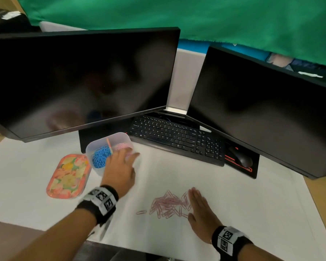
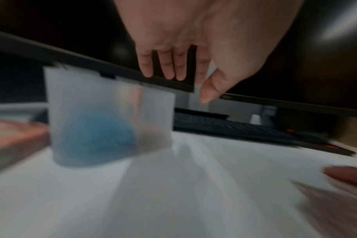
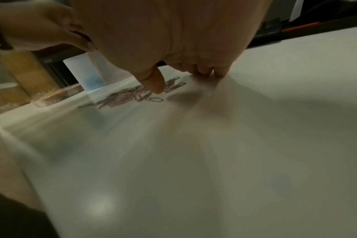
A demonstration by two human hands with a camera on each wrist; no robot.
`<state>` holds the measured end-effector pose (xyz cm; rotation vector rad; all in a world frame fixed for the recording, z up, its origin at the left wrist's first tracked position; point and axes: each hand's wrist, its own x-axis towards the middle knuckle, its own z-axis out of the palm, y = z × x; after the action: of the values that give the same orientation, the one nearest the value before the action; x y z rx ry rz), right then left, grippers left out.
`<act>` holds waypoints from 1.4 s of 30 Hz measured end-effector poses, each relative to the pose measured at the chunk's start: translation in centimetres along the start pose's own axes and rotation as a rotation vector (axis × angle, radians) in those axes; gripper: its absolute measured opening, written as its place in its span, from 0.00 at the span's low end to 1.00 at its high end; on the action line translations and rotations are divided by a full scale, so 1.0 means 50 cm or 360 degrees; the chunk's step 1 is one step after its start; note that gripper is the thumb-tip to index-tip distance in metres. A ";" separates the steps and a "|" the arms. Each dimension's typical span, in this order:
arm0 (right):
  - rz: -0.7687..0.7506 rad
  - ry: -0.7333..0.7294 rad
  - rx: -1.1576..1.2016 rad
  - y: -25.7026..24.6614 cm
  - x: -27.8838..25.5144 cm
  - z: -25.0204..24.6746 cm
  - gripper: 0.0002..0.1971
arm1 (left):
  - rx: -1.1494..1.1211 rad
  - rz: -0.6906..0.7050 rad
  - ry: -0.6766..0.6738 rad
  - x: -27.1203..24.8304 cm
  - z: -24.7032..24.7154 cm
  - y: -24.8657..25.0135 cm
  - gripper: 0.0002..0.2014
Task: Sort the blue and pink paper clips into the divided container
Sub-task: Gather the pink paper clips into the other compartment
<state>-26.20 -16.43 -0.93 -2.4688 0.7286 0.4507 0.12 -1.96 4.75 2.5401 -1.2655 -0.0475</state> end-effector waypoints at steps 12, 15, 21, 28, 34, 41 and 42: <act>-0.0094 0.0005 0.0023 -0.012 0.006 -0.012 0.32 | 0.0154 -0.0298 -0.0308 0.047 -0.016 -0.021 0.16; -0.0114 0.0021 0.0032 -0.003 0.000 -0.004 0.32 | 0.0116 -0.0229 -0.0335 0.025 -0.010 -0.007 0.16; 0.0034 0.0166 0.0094 0.016 -0.027 0.005 0.35 | -0.0005 -0.0089 -0.0275 -0.024 -0.020 0.031 0.18; 0.0327 0.0188 0.0354 -0.007 0.019 -0.010 0.33 | -0.0112 -0.0052 -0.1041 -0.108 0.020 0.058 0.28; 0.0186 0.0159 0.0458 -0.073 0.060 0.005 0.23 | -0.0086 -0.0081 -0.1135 -0.112 0.090 0.079 0.19; 0.0014 0.0020 0.0307 -0.073 0.069 -0.003 0.36 | -0.0281 -0.0051 -0.0981 -0.080 0.118 0.115 0.21; -0.0017 -0.0008 0.0223 -0.069 0.069 -0.004 0.43 | -0.0308 -0.0059 -0.0987 -0.078 0.121 0.114 0.24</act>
<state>-21.41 -15.47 -0.96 -2.3391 0.7192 0.3885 -7.66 -3.64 0.16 2.4549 -1.3238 -0.9795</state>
